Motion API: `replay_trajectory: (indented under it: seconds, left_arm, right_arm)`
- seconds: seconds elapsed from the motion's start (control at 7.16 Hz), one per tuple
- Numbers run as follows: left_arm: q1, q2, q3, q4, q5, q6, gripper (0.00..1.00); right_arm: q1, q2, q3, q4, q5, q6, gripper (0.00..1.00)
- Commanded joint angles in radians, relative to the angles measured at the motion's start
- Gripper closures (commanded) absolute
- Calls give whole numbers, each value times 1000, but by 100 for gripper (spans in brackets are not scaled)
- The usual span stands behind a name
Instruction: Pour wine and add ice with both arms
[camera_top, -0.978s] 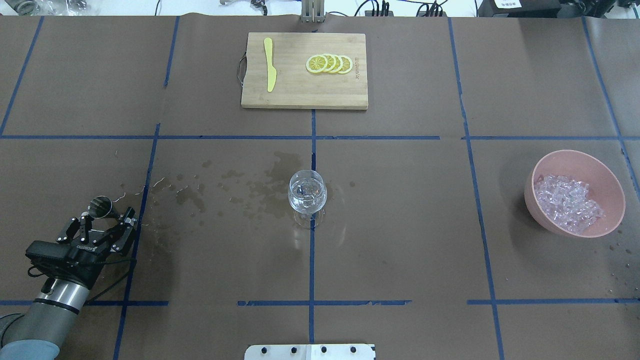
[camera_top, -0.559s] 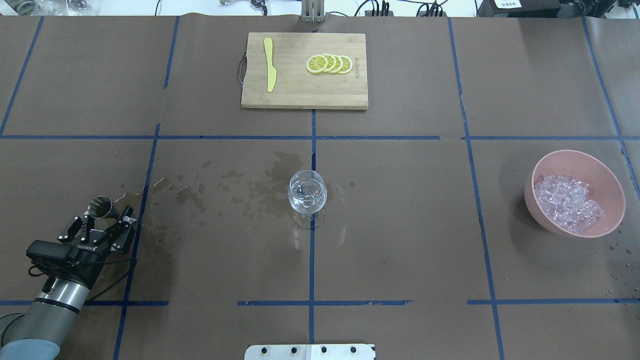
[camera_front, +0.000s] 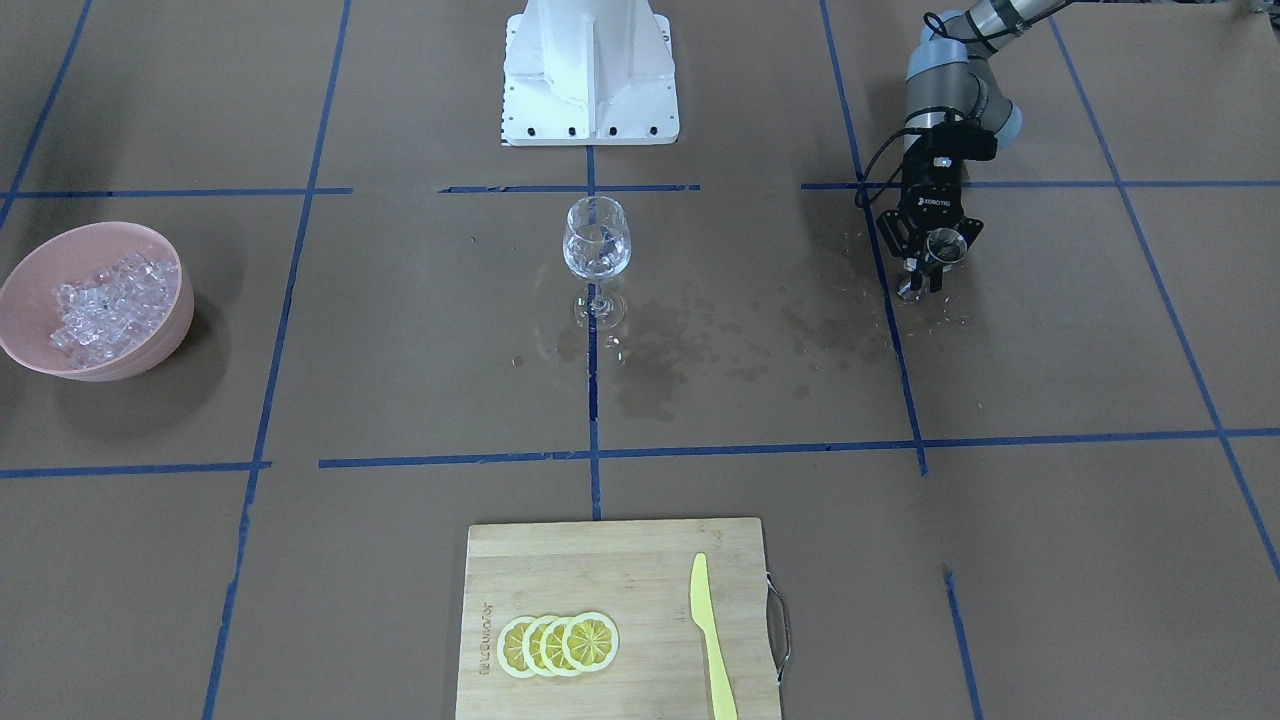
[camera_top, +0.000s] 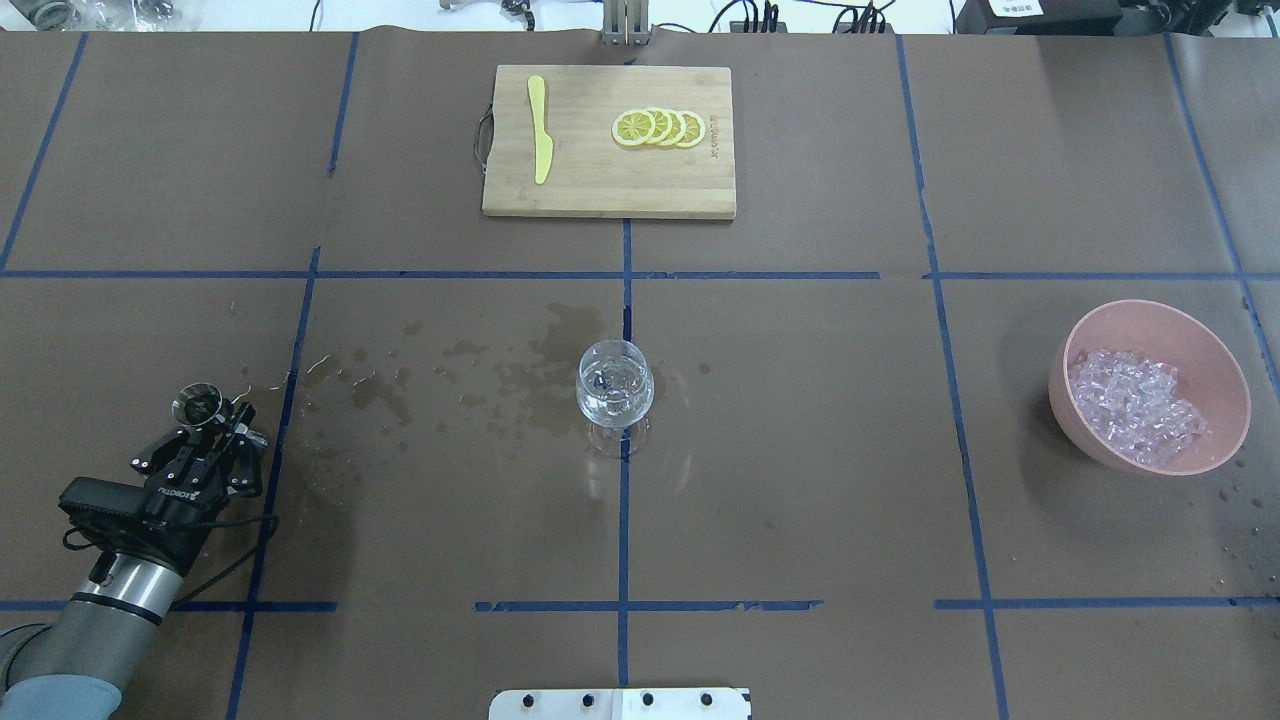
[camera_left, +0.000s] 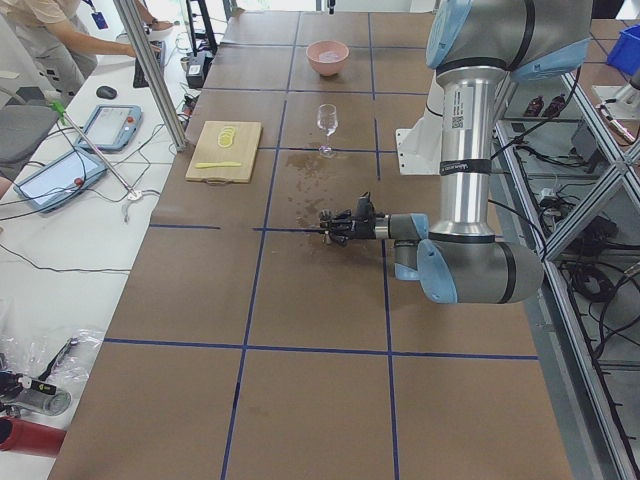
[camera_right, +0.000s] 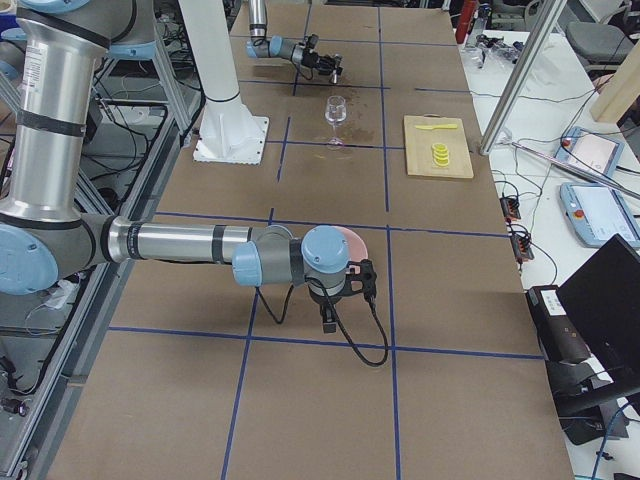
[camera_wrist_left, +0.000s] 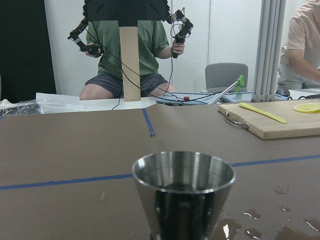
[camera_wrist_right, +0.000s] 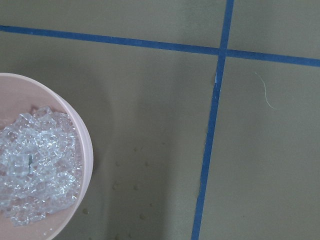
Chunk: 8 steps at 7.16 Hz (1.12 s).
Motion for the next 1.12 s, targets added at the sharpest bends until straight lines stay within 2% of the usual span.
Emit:
replay_trajectory:
  seconds: [0.0, 0.42, 0.84, 0.98]
  left_arm:
    - [-22, 0, -73, -9, -24, 72, 100]
    - [-39, -15, -191, -9, -77, 185, 100]
    - [-48, -136, -191, 10, -80, 238, 100]
    - [-47, -210, -191, 51, -80, 250, 100]
  right_arm:
    - [0, 0, 33, 1, 0, 2, 0]
    - [0, 2, 82, 1, 60, 8, 0]
    - [-2, 2, 113, 1, 60, 8, 0]
    - [-3, 3, 113, 3, 60, 8, 0]
